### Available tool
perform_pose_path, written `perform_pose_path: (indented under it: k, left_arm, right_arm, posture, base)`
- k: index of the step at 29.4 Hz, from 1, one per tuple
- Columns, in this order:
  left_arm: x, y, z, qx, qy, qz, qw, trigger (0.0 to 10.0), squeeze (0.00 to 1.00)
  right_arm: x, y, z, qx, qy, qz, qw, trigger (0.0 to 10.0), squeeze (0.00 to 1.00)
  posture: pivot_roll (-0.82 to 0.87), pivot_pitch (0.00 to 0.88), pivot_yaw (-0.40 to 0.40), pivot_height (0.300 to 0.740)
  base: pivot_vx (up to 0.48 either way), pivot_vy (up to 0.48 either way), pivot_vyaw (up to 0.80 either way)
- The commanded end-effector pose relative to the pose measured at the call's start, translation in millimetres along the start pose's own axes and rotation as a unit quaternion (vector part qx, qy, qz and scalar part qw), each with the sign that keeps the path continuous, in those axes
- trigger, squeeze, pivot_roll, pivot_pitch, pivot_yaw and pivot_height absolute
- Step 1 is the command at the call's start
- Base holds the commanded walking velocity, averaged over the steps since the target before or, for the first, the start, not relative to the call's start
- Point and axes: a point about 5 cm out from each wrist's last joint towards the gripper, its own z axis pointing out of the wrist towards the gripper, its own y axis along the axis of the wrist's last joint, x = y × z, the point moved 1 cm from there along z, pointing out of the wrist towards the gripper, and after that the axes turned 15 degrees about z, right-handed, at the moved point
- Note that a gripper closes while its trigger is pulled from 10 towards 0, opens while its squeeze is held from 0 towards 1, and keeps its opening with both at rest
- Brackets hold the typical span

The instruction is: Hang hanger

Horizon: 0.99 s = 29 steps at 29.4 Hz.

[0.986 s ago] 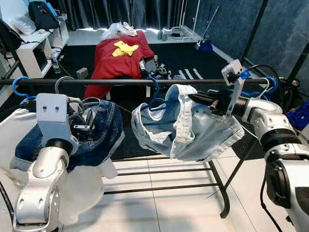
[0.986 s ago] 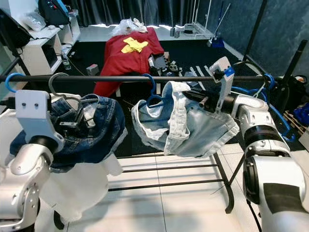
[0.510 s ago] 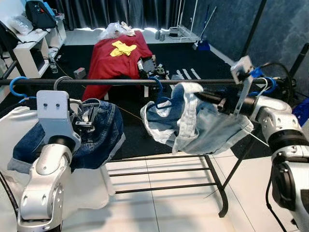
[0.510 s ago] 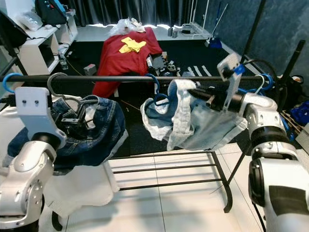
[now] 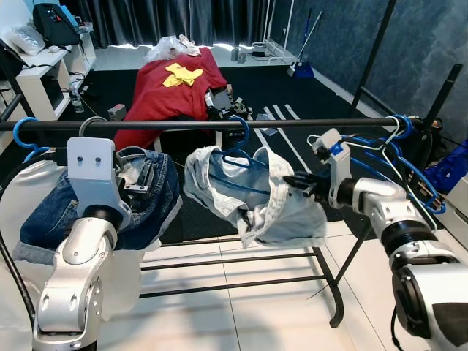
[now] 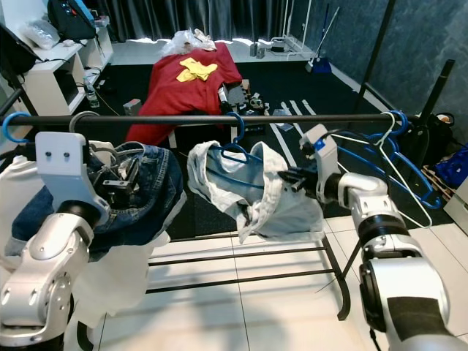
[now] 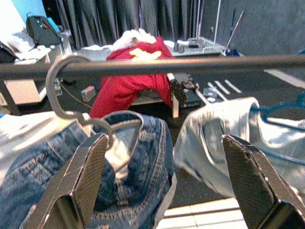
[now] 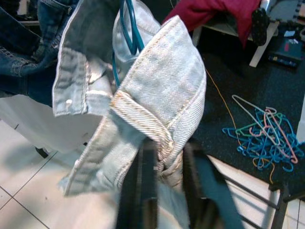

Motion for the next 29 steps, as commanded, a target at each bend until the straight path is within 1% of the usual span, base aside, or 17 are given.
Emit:
perform_pose_path:
  k: [1,3,5,6,7,8,9,15,18,21,22,23,25,28,29]
  left_arm:
    - [0.0,-1,-1.5,0.004,-0.005,-0.006,1.0,10.0,0.0]
    - [1.2,0,-2.1,0.004,-0.006,-0.003,1.0,10.0,0.0]
    - [3.9,1,-2.6,0.004,-0.008,0.002,1.0,10.0,0.0]
    - [3.9,1,-2.6,0.004,-0.008,0.002,1.0,10.0,0.0]
    - [4.8,1,-2.8,0.004,-0.008,0.004,1.0,10.0,0.0]
    - [5.7,1,-2.9,0.004,-0.008,0.005,1.0,10.0,0.0]
    - [6.7,2,-3.6,0.004,-0.007,0.006,1.0,10.0,0.0]
    - [7.8,2,-5.6,0.006,-0.008,0.01,1.0,10.0,0.0]
    - [7.5,5,-6.3,0.004,-0.01,0.011,1.0,10.0,0.0]
    - [7.4,5,-7.2,0.004,-0.011,0.011,1.0,10.0,0.0]
    - [7.2,6,-7.3,0.004,-0.014,0.013,1.0,10.0,0.0]
    - [7.2,6,-7.3,0.004,-0.014,0.013,1.0,10.0,0.0]
    - [6.9,8,-8.5,0.005,-0.015,0.012,1.0,10.0,0.0]
    - [6.8,9,-9.1,0.006,-0.015,0.011,1.0,10.0,0.0]
    - [6.2,9,-10.4,0.008,-0.016,0.011,1.0,10.0,0.0]
  right_arm:
    - [-1.9,-5,-0.7,-0.002,-0.007,0.017,1.0,10.0,1.0]
    - [0.1,-6,0.1,-0.01,0.003,0.024,1.0,10.0,1.0]
    - [6.0,-8,2.4,-0.023,0.035,0.04,0.998,10.0,1.0]
    - [6.0,-8,2.4,-0.023,0.035,0.04,0.998,10.0,1.0]
    - [8.1,-8,3.1,-0.028,0.047,0.047,0.997,10.0,0.89]
    - [9.7,-8,3.8,-0.033,0.055,0.053,0.997,10.0,0.68]
    - [9.9,-9,4.4,-0.034,0.054,0.056,0.996,10.0,0.0]
    - [10.1,-11,7.1,-0.033,0.041,0.059,0.997,10.0,0.0]
    - [10.0,-9,9.6,-0.036,0.024,0.054,0.998,10.0,0.0]
    - [10.4,-9,10.4,-0.041,0.021,0.054,0.997,10.0,0.0]
    - [9.8,-6,11.9,-0.049,0.008,0.059,0.997,10.0,0.0]
    - [9.8,-6,11.9,-0.049,0.008,0.059,0.997,10.0,0.0]
    - [13.0,-1,19.0,-0.06,-0.011,0.075,0.995,10.0,0.0]
    - [15.2,0,22.6,-0.06,-0.016,0.083,0.995,10.0,0.0]
    - [18.1,0,26.8,-0.055,-0.022,0.092,0.994,10.0,0.0]
  posture:
    - [-0.05,0.0,-0.03,0.74]
    - [-0.04,0.0,-0.024,0.74]
    - [-0.03,0.0,-0.02,0.74]
    - [-0.03,0.0,-0.02,0.74]
    - [-0.03,0.0,-0.021,0.74]
    - [-0.03,0.001,-0.02,0.74]
    - [-0.02,0.004,-0.019,0.74]
    - [-0.02,0.008,-0.018,0.74]
    - [-0.01,0.027,-0.013,0.74]
    - [-0.01,0.019,-0.01,0.74]
    - [0.0,0.026,-0.013,0.74]
    - [0.0,0.026,-0.013,0.74]
    - [0.0,0.041,-0.009,0.74]
    - [0.0,0.042,-0.009,0.74]
    - [0.0,0.047,-0.01,0.74]
  base:
    - [0.0,0.0,0.0]
    - [0.0,0.0,0.0]
    - [0.0,0.0,0.0]
    - [0.0,0.0,0.0]
    - [0.0,0.0,0.0]
    - [0.0,0.0,0.0]
    - [0.0,0.0,0.0]
    - [0.0,0.0,0.0]
    - [0.0,0.0,0.0]
    - [0.0,0.0,0.0]
    - [0.0,0.0,0.0]
    - [0.0,0.0,0.0]
    - [0.0,0.0,0.0]
    - [0.0,0.0,0.0]
    - [0.0,0.0,0.0]
